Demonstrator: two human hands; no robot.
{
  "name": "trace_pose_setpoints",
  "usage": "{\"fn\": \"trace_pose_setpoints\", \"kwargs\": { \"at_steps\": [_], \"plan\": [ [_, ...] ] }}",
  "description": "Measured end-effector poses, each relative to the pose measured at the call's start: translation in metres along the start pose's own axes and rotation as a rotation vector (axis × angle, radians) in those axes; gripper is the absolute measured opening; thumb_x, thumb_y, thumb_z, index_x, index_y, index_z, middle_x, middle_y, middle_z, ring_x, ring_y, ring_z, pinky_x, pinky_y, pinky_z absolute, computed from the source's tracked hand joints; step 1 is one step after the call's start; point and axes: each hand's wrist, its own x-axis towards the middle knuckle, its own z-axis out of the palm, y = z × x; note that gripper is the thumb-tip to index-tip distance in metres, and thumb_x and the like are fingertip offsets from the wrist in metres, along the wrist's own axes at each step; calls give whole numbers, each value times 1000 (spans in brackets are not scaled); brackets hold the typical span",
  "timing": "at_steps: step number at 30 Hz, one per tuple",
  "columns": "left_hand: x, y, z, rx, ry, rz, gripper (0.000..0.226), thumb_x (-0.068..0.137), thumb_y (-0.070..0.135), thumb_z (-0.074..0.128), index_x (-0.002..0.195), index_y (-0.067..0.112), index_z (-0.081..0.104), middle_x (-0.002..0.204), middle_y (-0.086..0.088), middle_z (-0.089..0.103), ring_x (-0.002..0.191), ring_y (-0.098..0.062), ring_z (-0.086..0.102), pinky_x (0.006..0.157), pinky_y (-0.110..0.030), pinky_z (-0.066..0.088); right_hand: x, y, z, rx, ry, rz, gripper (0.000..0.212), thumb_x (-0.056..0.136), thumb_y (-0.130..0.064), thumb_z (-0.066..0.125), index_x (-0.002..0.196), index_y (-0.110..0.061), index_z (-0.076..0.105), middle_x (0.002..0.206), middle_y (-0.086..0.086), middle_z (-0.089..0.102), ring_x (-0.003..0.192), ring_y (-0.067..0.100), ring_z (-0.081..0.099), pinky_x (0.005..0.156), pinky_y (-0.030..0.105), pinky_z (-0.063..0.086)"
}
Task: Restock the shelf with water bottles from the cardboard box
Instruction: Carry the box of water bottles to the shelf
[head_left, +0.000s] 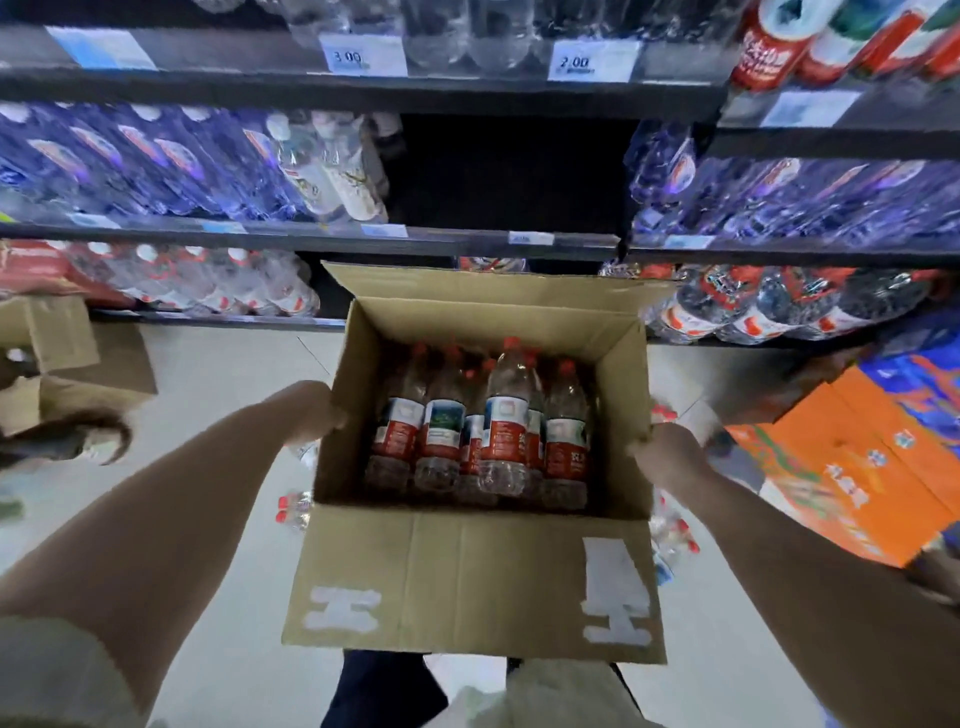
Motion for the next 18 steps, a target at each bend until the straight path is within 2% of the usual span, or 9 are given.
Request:
{"fn": "trace_pose_setpoints", "kwargs": {
  "at_steps": [3, 6, 9, 11, 14, 18],
  "plan": [
    [49, -5, 9, 40, -30, 9, 17, 87, 22, 62, 74, 11, 61, 82, -10, 59, 80, -25, 58, 66, -29, 41, 37, -12, 26, 28, -14, 24, 22, 92, -19, 55, 77, -4, 54, 70, 7, 52, 66, 23, 52, 50, 23, 31],
    [98, -11, 20, 42, -36, -2, 20, 87, 22, 62, 69, 13, 58, 77, -8, 59, 76, -23, 57, 63, -29, 40, 74, -23, 51, 28, -16, 31, 21, 90, -20, 57, 83, 0, 61, 75, 12, 58, 76, 29, 60, 60, 25, 41],
    [151, -22, 43, 27, -16, -16, 17, 88, 24, 63, 78, 9, 61, 76, -6, 59, 75, -22, 59, 64, -29, 44, 119, -29, 87, 43, -12, 41, 27, 89, -22, 56, 92, 3, 65, 88, 19, 67, 85, 34, 66, 73, 38, 55],
    [183, -28, 59, 29, -9, -24, 17, 89, 24, 63, 84, 8, 63, 76, -4, 58, 73, -20, 59, 60, -28, 43, 147, -34, 109, 31, 1, 31, 28, 91, -22, 54, 95, 3, 65, 92, 20, 67, 85, 34, 65, 76, 41, 57],
    [228, -36, 79, 19, 22, -31, 18, 90, 25, 62, 83, 9, 65, 74, -3, 58, 68, -16, 57, 52, -27, 38, 189, -38, 139, -10, 40, 24, 29, 91, -23, 54, 95, 4, 65, 94, 22, 67, 89, 35, 64, 74, 35, 53],
    [281, -45, 107, 55, 34, -52, 22, 89, 32, 63, 78, 13, 64, 77, -6, 64, 76, -24, 64, 65, -32, 51, 241, -37, 177, -16, 58, 19, 32, 92, -26, 56, 96, 4, 66, 94, 22, 66, 91, 36, 63, 75, 35, 51]
  ]
}}
